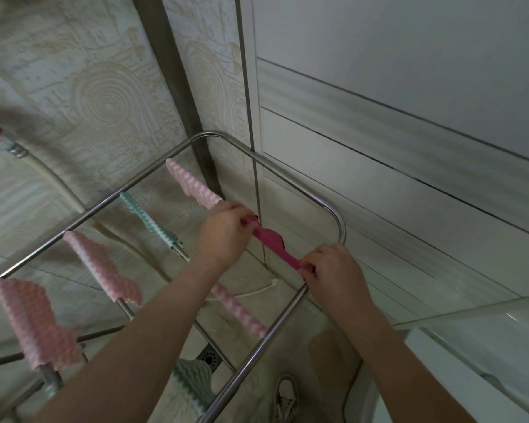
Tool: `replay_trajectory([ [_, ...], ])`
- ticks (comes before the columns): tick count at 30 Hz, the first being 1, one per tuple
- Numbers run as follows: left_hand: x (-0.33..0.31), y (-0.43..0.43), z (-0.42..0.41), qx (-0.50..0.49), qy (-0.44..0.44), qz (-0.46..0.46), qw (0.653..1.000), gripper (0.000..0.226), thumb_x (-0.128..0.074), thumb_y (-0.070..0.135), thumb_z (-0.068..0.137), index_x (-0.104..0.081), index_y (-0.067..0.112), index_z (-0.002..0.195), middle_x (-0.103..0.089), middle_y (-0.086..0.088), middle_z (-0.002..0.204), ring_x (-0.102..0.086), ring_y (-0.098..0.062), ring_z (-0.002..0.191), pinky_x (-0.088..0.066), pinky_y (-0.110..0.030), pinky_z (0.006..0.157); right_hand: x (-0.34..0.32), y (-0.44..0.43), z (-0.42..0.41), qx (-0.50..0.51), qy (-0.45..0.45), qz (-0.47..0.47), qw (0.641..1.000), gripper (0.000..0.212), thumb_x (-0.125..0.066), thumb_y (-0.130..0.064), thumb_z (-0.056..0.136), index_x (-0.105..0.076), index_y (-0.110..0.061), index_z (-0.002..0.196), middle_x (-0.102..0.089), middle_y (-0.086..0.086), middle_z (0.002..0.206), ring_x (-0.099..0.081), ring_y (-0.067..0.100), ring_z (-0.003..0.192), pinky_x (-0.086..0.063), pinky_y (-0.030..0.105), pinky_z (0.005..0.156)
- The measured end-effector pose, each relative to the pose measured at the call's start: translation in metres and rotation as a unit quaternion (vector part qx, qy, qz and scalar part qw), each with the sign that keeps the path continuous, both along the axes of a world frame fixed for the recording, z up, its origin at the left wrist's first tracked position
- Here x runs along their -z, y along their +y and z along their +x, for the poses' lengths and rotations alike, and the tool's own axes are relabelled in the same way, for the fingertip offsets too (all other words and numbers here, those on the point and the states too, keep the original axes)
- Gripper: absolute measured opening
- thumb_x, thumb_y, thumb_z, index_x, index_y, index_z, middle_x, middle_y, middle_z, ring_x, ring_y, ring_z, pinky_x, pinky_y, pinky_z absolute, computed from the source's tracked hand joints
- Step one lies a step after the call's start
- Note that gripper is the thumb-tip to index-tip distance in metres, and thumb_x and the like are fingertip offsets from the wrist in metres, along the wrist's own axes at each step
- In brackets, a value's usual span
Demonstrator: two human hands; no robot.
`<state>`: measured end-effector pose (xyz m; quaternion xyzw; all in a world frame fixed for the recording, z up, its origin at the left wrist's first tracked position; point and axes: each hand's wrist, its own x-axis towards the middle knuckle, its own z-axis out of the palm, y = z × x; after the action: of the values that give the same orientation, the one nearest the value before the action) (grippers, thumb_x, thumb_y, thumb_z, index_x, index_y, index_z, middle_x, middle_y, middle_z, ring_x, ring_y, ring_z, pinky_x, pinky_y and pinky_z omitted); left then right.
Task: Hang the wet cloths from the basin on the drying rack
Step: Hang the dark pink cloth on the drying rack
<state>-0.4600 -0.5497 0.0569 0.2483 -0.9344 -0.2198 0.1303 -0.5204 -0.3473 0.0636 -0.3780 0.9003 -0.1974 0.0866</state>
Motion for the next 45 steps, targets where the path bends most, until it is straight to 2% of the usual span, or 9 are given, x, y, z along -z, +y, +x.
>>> replay_trajectory([
  [4,0.015,0.024,0.009,0.058,-0.095,-0.013,0.994,0.048,-0.066,0.045,0.082,-0.062,0.019,0.122,-0.049,-0.01,0.137,-0.04,-0.025,0.131,-0.034,-0.038,0.109,0.003,-0.001,0.002,0.018,-0.008,0.01,1.0,0.013,-0.064,-0.028,0.089,-0.071,-0.02,0.097,-0.068,-0.002,0.09,-0.051,0.018,0.09,-0.047,0.031,0.076],
  [13,0.024,0.033,0.014,0.048,-0.083,-0.017,0.995,0.051,-0.06,0.044,0.087,-0.055,0.018,0.13,-0.04,-0.014,0.146,-0.029,-0.029,0.139,-0.029,-0.043,0.114,0.008,0.001,0.011,0.027,-0.008,-0.009,1.0,0.014,-0.057,-0.027,0.093,-0.065,-0.019,0.1,-0.065,-0.002,0.086,-0.042,0.013,0.084,-0.038,0.026,0.07],
  [21,0.005,0.063,0.043,0.037,0.051,0.087,0.994,0.019,-0.063,0.02,0.085,-0.07,0.015,0.102,-0.062,-0.001,0.106,-0.061,-0.019,0.086,-0.052,-0.034,0.081,-0.012,0.015,0.025,0.065,-0.07,-0.082,0.992,0.019,-0.058,-0.014,0.089,-0.071,-0.014,0.103,-0.071,0.002,0.09,-0.063,0.023,0.086,-0.052,0.036,0.074],
  [27,-0.013,0.085,0.083,0.076,0.051,0.134,0.987,0.019,-0.056,0.009,0.081,-0.071,0.017,0.088,-0.07,-0.001,0.089,-0.062,-0.017,0.08,-0.048,-0.03,0.076,-0.034,0.031,0.055,0.133,-0.128,-0.14,0.973,0.014,-0.061,-0.016,0.09,-0.073,-0.018,0.098,-0.071,-0.006,0.088,-0.063,0.004,0.078,-0.051,0.022,0.076],
  [31,-0.025,0.097,0.112,0.131,0.043,0.152,0.979,0.021,-0.05,0.013,0.079,-0.07,0.017,0.081,-0.07,0.0,0.083,-0.061,-0.017,0.08,-0.048,-0.031,0.073,-0.043,0.047,0.09,0.171,-0.158,-0.194,0.953,0.021,-0.062,-0.016,0.088,-0.068,-0.034,0.078,-0.071,-0.006,0.072,-0.067,0.01,0.067,-0.055,0.028,0.068],
  [35,-0.038,0.112,0.141,0.174,0.049,0.179,0.967,0.02,-0.043,0.015,0.082,-0.061,0.02,0.075,-0.057,0.008,0.065,-0.051,-0.011,0.065,-0.037,-0.031,0.061,-0.056,0.066,0.129,0.249,-0.239,-0.278,0.896,0.02,-0.058,-0.009,0.09,-0.071,-0.022,0.08,-0.071,0.0,0.068,-0.063,0.009,0.057,-0.048,0.017,0.056],
  [38,-0.048,0.128,0.155,0.188,0.054,0.205,0.959,0.025,-0.045,0.009,0.086,-0.054,0.027,0.071,-0.043,0.011,0.05,-0.041,-0.004,0.05,-0.026,-0.03,0.053,-0.067,0.085,0.153,0.309,-0.355,-0.37,0.801,0.017,-0.053,-0.007,0.092,-0.068,-0.01,0.086,-0.069,0.007,0.068,-0.059,0.014,0.057,-0.041,0.022,0.054],
  [41,-0.057,0.159,0.168,0.235,0.07,0.262,0.933,0.024,-0.04,0.016,0.081,-0.053,0.032,0.068,-0.05,0.008,0.054,-0.044,-0.01,0.05,-0.03,-0.03,0.051,-0.076,0.118,0.182,0.366,-0.396,-0.448,0.713,0.019,-0.048,-0.008,0.093,-0.061,-0.009,0.08,-0.062,0.009,0.062,-0.051,0.02,0.056,-0.036,0.028,0.055],
  [45,-0.054,0.209,0.187,0.309,0.052,0.284,0.906,0.028,-0.04,0.009,0.089,-0.056,0.031,0.084,-0.046,0.004,0.053,-0.04,-0.01,0.047,-0.031,-0.029,0.049,-0.074,0.171,0.221,0.424,-0.375,-0.442,0.696,0.041,-0.045,-0.029,0.098,-0.058,-0.013,0.062,-0.06,0.009,0.064,-0.053,0.018,0.058,-0.038,0.029,0.059],
])
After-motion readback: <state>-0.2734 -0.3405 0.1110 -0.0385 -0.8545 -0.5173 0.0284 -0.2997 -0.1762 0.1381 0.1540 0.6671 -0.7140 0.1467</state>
